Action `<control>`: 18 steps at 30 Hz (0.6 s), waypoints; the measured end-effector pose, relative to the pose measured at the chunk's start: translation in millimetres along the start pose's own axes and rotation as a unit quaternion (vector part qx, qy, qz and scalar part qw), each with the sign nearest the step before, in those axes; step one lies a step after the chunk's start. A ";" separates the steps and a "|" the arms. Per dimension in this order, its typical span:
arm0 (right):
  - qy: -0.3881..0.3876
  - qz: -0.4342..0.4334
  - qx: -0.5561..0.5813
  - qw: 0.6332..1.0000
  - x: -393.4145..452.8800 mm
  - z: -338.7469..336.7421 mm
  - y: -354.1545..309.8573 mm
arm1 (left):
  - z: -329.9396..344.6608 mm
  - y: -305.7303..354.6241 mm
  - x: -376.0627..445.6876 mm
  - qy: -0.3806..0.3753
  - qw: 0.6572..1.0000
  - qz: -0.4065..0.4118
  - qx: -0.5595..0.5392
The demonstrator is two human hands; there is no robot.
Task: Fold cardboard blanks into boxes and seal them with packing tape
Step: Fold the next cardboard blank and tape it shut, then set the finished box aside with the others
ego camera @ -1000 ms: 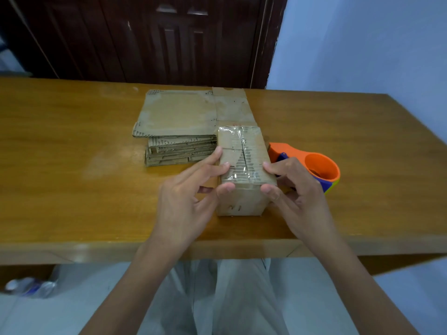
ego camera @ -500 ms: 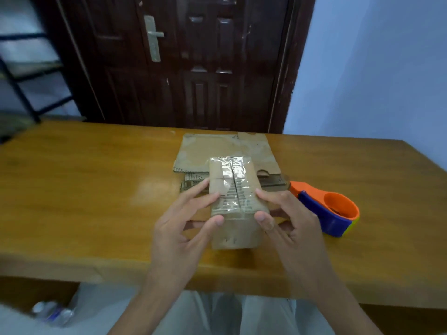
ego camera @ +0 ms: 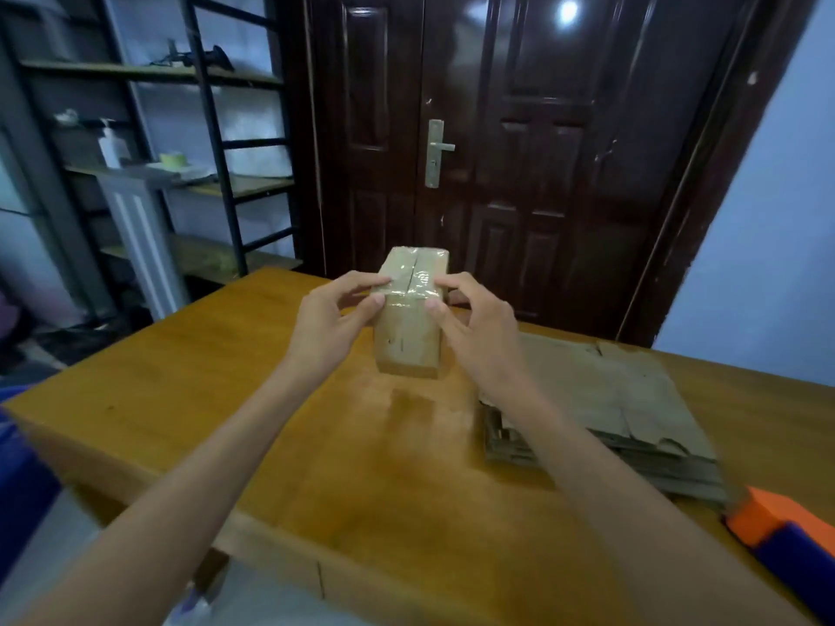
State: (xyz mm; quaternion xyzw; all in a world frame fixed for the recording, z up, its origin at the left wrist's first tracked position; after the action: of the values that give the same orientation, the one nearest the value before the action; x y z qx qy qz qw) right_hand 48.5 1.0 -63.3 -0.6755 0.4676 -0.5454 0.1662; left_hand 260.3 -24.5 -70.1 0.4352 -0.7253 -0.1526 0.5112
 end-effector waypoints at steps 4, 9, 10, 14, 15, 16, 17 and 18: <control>-0.028 0.041 -0.011 0.999 9.9 39.8 53.7 | 24.8 -69.7 1.1 -0.016 1.000 -0.021 0.018; -0.024 0.050 0.035 0.998 -11.2 62.3 92.2 | 40.0 -103.0 -20.0 -0.011 1.000 -0.013 0.013; -0.021 0.046 0.037 0.998 -13.5 63.3 93.0 | 40.6 -102.6 -21.0 -0.009 1.000 -0.013 0.010; -0.026 0.074 -0.013 0.997 -10.8 62.9 87.6 | 37.8 -96.5 -15.5 -0.029 0.999 -0.010 0.023; -0.038 0.083 -0.032 0.995 -8.8 62.0 85.2 | 36.1 -95.5 -13.3 -0.040 0.999 -0.011 0.034; -0.052 0.089 -0.044 0.994 -7.4 60.1 81.0 | 34.1 -94.0 -11.0 -0.052 0.998 -0.012 0.045; -0.066 0.093 -0.050 0.992 -6.4 56.5 74.5 | 31.6 -90.7 -8.4 -0.064 0.996 -0.013 0.055; -0.076 0.093 -0.048 0.992 -5.5 51.7 68.5 | 29.5 -86.3 -5.5 -0.073 0.996 -0.011 0.060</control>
State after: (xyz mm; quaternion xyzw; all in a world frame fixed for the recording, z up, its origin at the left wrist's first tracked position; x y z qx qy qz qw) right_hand 63.9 -44.1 -134.9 -0.6754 0.5405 -0.4516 0.2184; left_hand 276.1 -76.3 -143.7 0.4607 -0.7634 -0.1459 0.4286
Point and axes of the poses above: each hand's wrist, its own x-axis towards the middle knuckle, its own z-axis out of the palm, y = z × x, the point moved 4 cm from there along x, towards the middle knuckle, and after that the axes turned 12 degrees about x, right-handed, at the moved point
